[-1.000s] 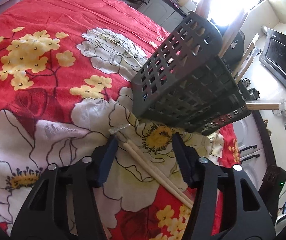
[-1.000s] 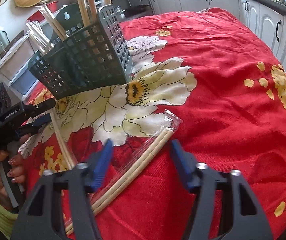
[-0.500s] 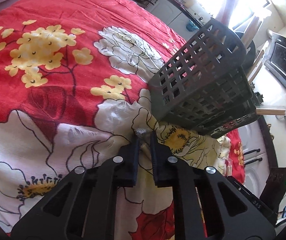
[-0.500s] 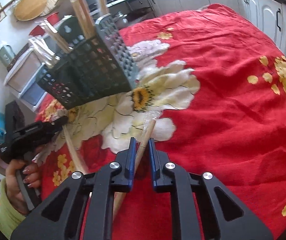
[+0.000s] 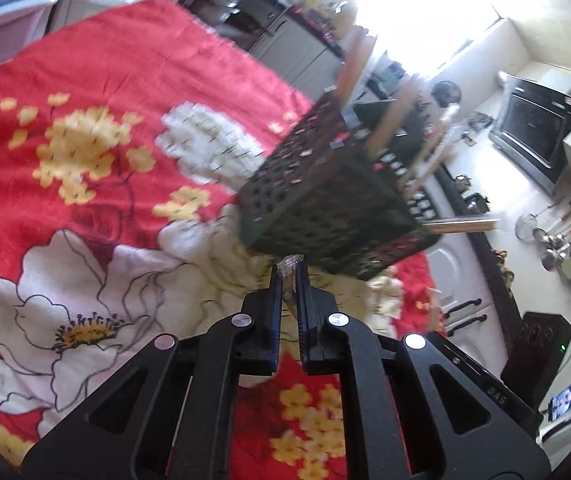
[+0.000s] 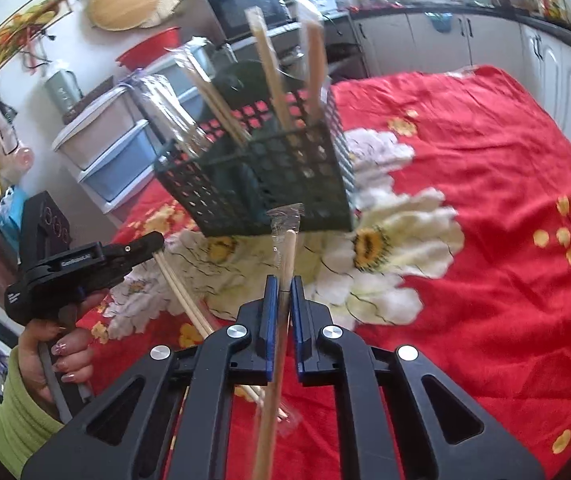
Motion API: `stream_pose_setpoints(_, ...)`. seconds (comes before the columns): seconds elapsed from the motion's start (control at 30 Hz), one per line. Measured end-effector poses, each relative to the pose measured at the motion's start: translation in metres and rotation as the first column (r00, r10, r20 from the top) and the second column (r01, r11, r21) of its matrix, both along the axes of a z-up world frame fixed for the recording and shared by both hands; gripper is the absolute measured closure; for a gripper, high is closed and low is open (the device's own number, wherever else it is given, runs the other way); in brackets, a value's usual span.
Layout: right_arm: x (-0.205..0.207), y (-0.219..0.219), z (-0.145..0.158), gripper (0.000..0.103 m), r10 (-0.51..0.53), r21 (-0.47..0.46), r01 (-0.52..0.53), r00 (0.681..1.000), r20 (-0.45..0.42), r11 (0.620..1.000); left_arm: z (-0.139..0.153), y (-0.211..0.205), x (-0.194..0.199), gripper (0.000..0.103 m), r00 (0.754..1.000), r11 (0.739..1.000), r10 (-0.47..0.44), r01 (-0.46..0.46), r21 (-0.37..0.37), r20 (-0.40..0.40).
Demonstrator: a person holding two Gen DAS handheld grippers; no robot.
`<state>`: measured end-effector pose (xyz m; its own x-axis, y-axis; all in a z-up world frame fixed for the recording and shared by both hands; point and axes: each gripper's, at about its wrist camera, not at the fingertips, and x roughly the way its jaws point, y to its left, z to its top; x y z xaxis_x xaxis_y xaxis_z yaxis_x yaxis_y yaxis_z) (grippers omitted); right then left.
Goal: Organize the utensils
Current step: 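Close the right tool on a wrapped chopstick while the left tool grasps one too, then lift the right tool's chopstick above the caddy while the left tool carries its chopstick there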
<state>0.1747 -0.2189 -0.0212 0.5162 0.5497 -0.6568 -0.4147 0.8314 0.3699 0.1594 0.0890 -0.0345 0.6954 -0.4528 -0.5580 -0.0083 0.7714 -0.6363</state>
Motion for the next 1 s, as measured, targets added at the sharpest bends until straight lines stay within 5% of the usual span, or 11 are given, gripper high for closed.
stream_pose_setpoints(0.37,-0.007,0.015,0.043,0.097,0.053,0.024,-0.057,0.990,0.128,0.998,0.063,-0.023,-0.014,0.100,0.984,0.998,-0.063,0.060,0.022,0.167)
stream_pose_setpoints(1.0,-0.005,0.033,0.107,0.097,0.064,0.027,-0.079,0.934,0.351,0.996,0.131,-0.042,-0.017,0.100,0.938,0.992,-0.119,0.104,0.066,0.325)
